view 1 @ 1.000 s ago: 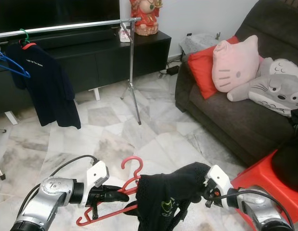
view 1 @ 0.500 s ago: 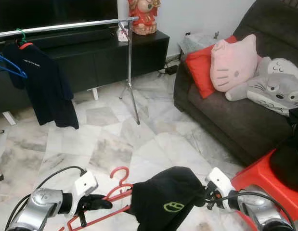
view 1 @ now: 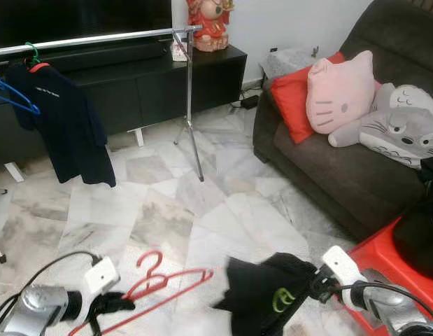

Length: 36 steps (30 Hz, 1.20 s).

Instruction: Hang hanger

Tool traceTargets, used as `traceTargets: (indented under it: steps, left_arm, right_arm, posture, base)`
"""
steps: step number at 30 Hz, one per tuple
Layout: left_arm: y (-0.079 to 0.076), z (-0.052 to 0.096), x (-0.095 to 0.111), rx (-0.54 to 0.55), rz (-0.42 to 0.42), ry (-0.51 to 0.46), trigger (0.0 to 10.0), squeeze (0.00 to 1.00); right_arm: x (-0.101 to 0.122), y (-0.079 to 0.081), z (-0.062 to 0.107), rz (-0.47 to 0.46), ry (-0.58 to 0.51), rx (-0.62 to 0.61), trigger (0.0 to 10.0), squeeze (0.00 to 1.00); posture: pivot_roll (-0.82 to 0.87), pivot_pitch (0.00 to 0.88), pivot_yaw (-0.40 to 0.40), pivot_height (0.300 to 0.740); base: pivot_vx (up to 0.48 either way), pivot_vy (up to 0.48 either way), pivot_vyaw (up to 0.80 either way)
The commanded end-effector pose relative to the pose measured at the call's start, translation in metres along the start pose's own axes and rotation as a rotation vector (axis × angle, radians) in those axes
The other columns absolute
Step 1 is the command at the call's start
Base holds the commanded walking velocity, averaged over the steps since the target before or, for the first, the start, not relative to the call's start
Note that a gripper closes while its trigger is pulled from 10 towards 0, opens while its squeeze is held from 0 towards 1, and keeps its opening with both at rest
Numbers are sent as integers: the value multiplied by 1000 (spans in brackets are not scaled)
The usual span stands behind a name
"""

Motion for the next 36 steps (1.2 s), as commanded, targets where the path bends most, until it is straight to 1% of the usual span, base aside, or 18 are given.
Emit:
traceTargets:
  steps: [1, 2, 3, 4, 5, 7, 12, 15, 17, 21, 22, 25, 28, 29, 30, 31, 34, 36]
  left_arm:
    - [9, -4, 6, 93, -21, -10, 314, 0]
    - [9, -4, 6, 93, -21, -10, 314, 0]
    - [12, -6, 5, 147, -5, -5, 4078, 0]
    - [17, -7, 3, 218, 15, 1, 10000, 0]
    - [21, -8, 1, 266, 29, 6, 10000, 0]
    - [29, -12, -4, 449, 125, -14, 10000, 0]
    - [24, -20, -18, 618, 296, -42, 10000, 0]
    - [23, -20, -28, 688, 302, -1, 10000, 0]
    - [21, -20, -36, 737, 313, 24, 10000, 0]
    - [11, -24, -46, 787, 355, 45, 10000, 0]
    - [7, -26, -50, 792, 382, 50, 10000, 0]
    - [2, -27, -56, 802, 450, 40, 10000, 0]
    - [-6, -28, -67, 796, 437, 84, 10000, 0]
    - [-10, -30, -68, 786, 424, 92, 10000, 0]
    - [-11, -30, -69, 788, 429, 90, 10000, 0]
    - [-11, -30, -69, 788, 429, 90, 10000, 0]
    - [-13, -30, -71, 803, 464, 75, 10000, 0]
    - [-14, -31, -71, 800, 459, 79, 10000, 0]
  right_arm:
    - [5, -11, 3, -26, -31, -55, 0, 0]
    - [5, -11, 3, -26, -31, -55, 0, 0]
    - [6, -11, 2, -37, -41, -72, 0, 0]
    - [7, -11, 0, -51, -55, -101, 0, 0]
    - [8, -10, -1, -60, -64, -122, 0, 0]
    - [15, -7, -10, -221, -138, -223, 0, 0]
    - [13, 5, -21, -399, -163, -396, 0, 0]
    - [9, 7, -22, -392, -132, -487, 0, 0]
    - [9, 9, -24, -436, -139, -544, 0, 0]
    - [27, 20, -28, -430, -236, -590, 0, 0]
    - [35, 21, -25, -438, -304, -621, 0, 0]
    - [44, 20, -16, -414, -379, -665, 0, 0]
    - [45, 28, -4, -352, -428, -703, 0, 0]
    - [46, 34, 2, -305, -445, -706, 7843, 0]
    - [47, 40, 7, -269, -460, -703, 10000, 0]
    - [47, 40, 7, -269, -460, -703, 10000, 0]
    - [50, 58, 18, -213, -491, -701, 10000, 0]
    - [50, 60, 21, -196, -489, -714, 10000, 0]
  posture:
    - [-55, 0, -86, 740]
    - [-55, 0, -86, 740]
    - [-53, 0, -85, 740]
    - [-45, 0, -86, 740]
    - [-45, 0, -86, 740]
    - [-36, 0, -88, 740]
    - [-25, 0, -93, 740]
    - [-20, 0, -90, 740]
    - [-16, 0, -89, 740]
    - [-13, 0, -80, 740]
    - [-22, 0, -71, 740]
    - [-31, 0, -68, 740]
    - [-45, 0, -65, 740]
    - [-40, 0, -67, 740]
    - [-40, 0, -67, 740]
    - [-40, 0, -67, 740]
    - [-33, 0, -66, 740]
    - [-34, 0, -66, 740]
  base:
    - [0, 0, 0]
    - [0, 0, 0]
    - [0, 0, 0]
    - [0, 0, 0]
    - [0, 0, 0]
    - [0, 0, 0]
    - [0, 0, 0]
    - [0, 0, 0]
    - [0, 0, 0]
    - [0, 0, 0]
    - [0, 0, 0]
    - [0, 0, 0]
    - [0, 0, 0]
    - [0, 0, 0]
    - [0, 0, 0]
    - [0, 0, 0]
    - [0, 0, 0]
    - [0, 0, 0]
Point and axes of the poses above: a point about 5 cm out from each wrist's last joint towards the gripper, its own z axis pointing back from the gripper into the wrist, its own x axis along the axis of the wrist's last joint, y = z × x, the point moved 3 cm from there along -z, pointing out of the wrist towards the gripper, and after that the axes turned 7 degrees about z, right-handed, at the moved point
